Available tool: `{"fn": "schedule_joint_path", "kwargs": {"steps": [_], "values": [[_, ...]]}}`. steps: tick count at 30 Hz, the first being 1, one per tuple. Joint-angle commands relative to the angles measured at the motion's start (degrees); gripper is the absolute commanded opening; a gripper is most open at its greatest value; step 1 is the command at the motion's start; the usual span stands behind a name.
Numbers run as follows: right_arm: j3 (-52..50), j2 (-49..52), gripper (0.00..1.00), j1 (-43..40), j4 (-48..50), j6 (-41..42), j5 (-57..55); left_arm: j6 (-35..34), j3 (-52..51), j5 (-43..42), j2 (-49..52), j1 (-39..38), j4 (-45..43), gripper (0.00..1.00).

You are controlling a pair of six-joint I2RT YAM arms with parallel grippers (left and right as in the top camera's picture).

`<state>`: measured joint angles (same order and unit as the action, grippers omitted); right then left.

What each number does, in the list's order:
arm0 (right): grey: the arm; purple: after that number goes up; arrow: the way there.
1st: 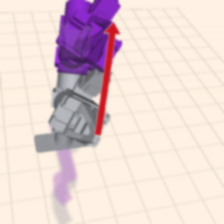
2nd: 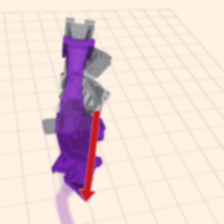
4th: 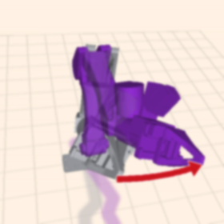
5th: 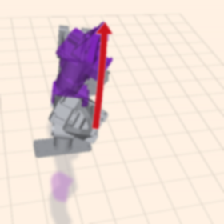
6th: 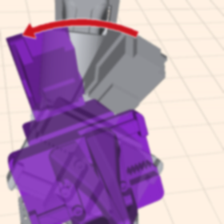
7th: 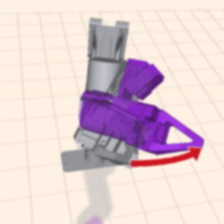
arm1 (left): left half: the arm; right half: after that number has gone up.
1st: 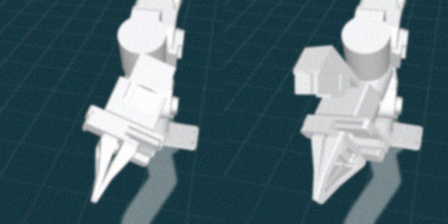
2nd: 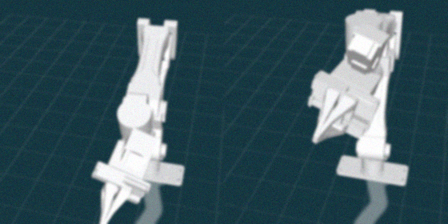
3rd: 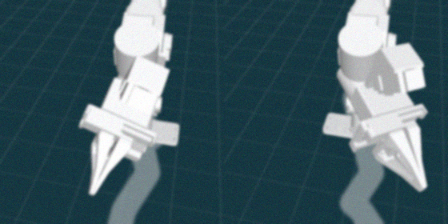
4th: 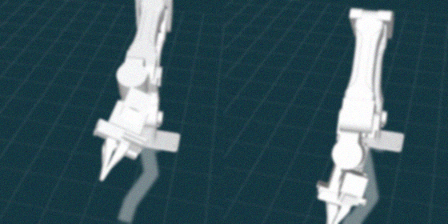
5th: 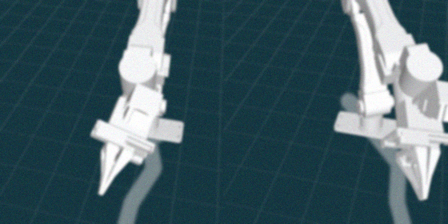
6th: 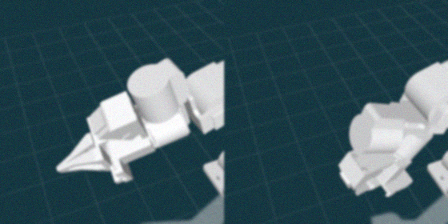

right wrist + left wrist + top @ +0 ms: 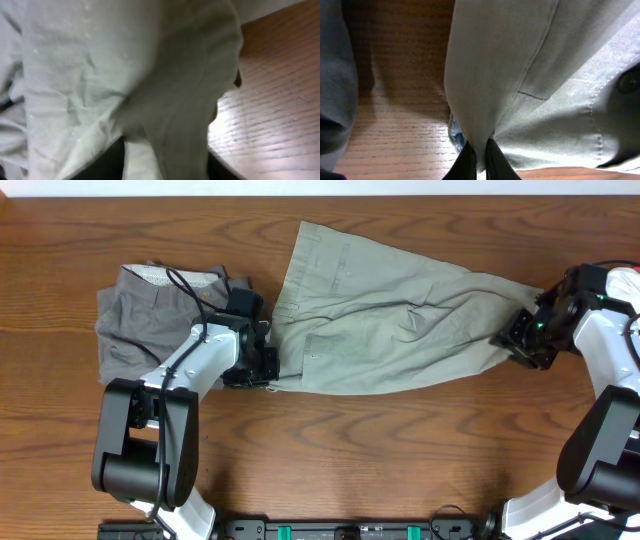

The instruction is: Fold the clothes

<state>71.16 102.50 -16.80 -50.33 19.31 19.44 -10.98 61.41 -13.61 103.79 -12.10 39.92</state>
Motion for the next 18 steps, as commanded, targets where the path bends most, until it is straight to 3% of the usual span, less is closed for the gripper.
{"fn": "schedule_joint_path", "kwargs": {"steps": [1, 4, 10, 13, 18], "values": [[0.3, -0.1, 0.15, -0.2, -1.4, -2.2, 0.2, -0.6, 1.2, -2.3, 0.0, 0.4, 2.1, 0.06], [0.3, -0.1, 0.03, -0.2, -4.3, -2.2, 0.5, -1.2, 4.8, -2.9, -1.9, 1.1, 7.0, 0.06], [0.3, -0.5, 0.01, -0.2, -14.3, -2.9, 1.0, 0.9, 12.5, -3.7, -11.4, 2.7, 18.8, 0.06], [0.4, -0.9, 0.01, -0.2, -14.8, -5.8, 4.2, 0.8, 12.6, -0.9, -16.5, 2.8, 18.2, 0.06], [0.4, -1.0, 0.01, -0.2, -5.0, -8.4, 13.0, 0.6, 12.6, 5.1, -20.0, 2.8, 13.5, 0.06]]}}
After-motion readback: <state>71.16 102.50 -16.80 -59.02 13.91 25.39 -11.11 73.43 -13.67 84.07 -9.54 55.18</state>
